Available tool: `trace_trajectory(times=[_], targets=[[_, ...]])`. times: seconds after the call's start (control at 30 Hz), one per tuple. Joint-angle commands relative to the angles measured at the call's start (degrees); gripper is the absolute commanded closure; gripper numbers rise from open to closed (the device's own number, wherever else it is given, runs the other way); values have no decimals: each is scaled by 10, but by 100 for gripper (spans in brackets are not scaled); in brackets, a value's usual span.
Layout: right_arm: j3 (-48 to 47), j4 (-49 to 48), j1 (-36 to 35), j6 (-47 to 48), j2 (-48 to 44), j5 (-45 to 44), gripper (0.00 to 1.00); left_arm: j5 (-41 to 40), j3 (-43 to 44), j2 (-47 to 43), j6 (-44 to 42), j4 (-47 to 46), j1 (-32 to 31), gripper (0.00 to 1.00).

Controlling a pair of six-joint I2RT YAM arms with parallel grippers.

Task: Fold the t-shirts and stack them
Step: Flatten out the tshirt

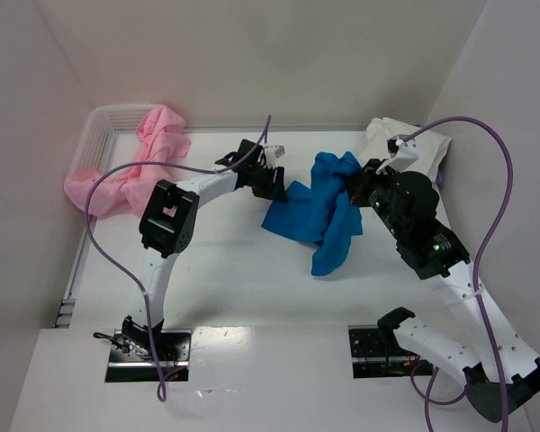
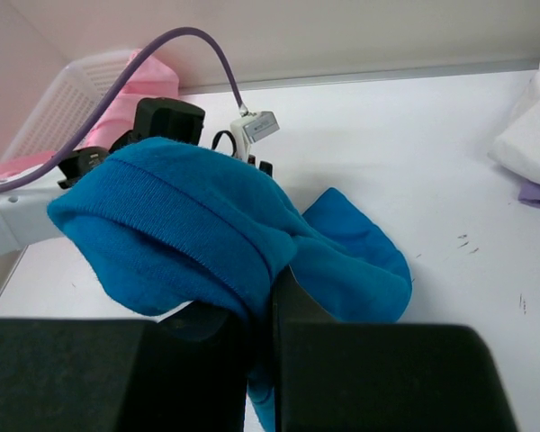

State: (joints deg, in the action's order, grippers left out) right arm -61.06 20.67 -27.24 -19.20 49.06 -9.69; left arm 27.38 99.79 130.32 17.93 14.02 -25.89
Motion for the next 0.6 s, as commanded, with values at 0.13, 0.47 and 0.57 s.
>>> trace_trajectory(times=[0.13,0.47,0.57], targets=[[-2,-30,-4,14,-19,-15,97,8,33,5,-21,30,4,81],[3,-56,35,0,2,-83,97,-149,67,-333,-25,92,91,100],[9,-103,67,-21,22,-53,97,-231,159,-380,-61,153,116,100]])
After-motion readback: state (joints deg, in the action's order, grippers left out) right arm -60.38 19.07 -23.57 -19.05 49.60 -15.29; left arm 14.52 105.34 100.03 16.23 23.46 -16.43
